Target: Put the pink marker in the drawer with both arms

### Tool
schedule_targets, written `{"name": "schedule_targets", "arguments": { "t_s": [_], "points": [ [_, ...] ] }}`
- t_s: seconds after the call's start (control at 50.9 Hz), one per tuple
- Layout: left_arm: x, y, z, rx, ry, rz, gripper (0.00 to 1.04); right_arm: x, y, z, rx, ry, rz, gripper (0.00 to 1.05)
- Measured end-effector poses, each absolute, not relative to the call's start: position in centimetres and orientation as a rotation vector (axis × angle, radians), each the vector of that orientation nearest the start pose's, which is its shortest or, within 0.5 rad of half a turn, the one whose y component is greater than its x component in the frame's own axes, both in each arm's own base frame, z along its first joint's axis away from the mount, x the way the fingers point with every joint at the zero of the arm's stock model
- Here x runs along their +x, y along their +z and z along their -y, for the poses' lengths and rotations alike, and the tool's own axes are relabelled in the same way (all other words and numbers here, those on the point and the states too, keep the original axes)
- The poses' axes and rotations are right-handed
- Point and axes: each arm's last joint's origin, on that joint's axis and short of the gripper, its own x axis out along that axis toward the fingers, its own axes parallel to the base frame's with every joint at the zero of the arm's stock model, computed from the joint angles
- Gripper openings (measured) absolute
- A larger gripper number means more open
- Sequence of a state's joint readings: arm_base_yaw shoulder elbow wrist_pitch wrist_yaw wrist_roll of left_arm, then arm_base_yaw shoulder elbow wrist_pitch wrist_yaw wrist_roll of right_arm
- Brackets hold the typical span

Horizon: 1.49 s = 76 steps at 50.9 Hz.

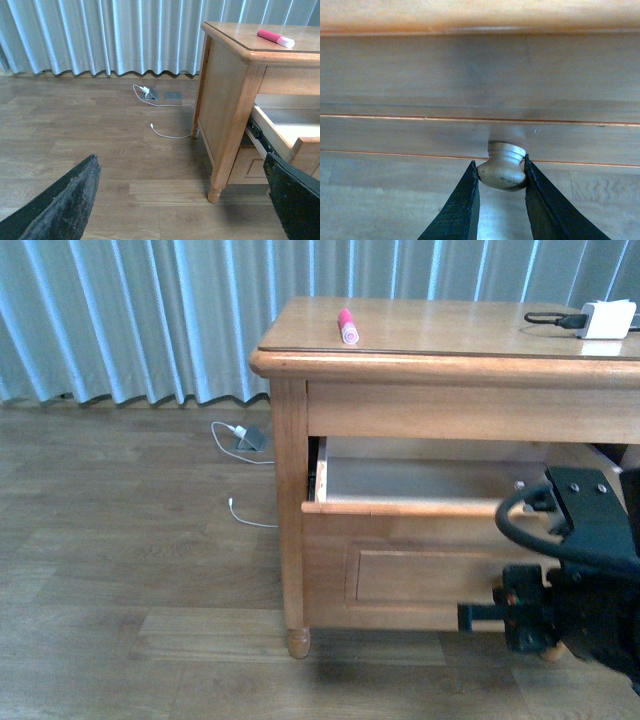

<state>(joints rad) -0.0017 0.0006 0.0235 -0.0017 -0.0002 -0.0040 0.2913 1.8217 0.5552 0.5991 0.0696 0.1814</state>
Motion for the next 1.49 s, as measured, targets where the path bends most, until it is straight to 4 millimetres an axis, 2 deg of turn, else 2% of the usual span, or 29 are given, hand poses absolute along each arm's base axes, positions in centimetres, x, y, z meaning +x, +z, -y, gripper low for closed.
{"name": "schedule_targets", "arguments": {
  "t_s": [0.118,0.256,0.413,0.551,0.57,0.708,0.924,1.18,1.239,1.337,1.455,1.495],
  "points": [
    [9.6,17.1,0.0,-0.004,-0.002,0.021,0.99,26.3,8.5,-7.9,0.052,0.166,-0.7,0.21],
    [9.6,17.1,0.0,-0.004,-0.002,0.021,0.99,24.2,9.5,-7.4,0.081,0.198,-0.716,0.47],
    [9.6,17.1,0.0,-0.004,-0.002,0.021,0.99,22.1,11.5,-6.6,0.12,0.268,-0.699,0.7],
    [9.6,17.1,0.0,-0.004,-0.002,0.021,0.99,19.4,14.2,-4.5,0.14,0.271,-0.638,0.97],
    [9.6,17.1,0.0,-0.004,-0.002,0.021,0.99,19.1,14.6,-4.2,0.146,0.27,-0.628,0.98],
    [9.6,17.1,0.0,-0.004,-0.002,0.021,0.99,16.5,17.5,-2.0,0.18,0.252,-0.535,0.96],
    [9.6,17.1,0.0,-0.004,-0.002,0.021,0.99,12.7,19.7,0.3,0.213,0.203,-0.408,0.96],
    [9.6,17.1,0.0,-0.004,-0.002,0.021,0.99,12.2,19.7,0.6,0.196,0.168,-0.369,0.96],
    [9.6,17.1,0.0,-0.004,-0.002,0.021,0.99,12.3,19.3,0.5,0.119,0.09,-0.255,0.89],
    [9.6,17.1,0.0,-0.004,-0.001,0.021,0.99,11.9,18.9,0.1,0.037,0.006,-0.038,0.72],
    [9.6,17.1,0.0,-0.004,-0.001,0.021,0.99,11.6,18.8,0.1,0.018,-0.005,0.004,0.52],
    [9.6,17.1,0.0,-0.004,-0.002,0.021,0.99,11.6,18.6,0.1,0.01,-0.004,0.0,0.54]
  ]
}}
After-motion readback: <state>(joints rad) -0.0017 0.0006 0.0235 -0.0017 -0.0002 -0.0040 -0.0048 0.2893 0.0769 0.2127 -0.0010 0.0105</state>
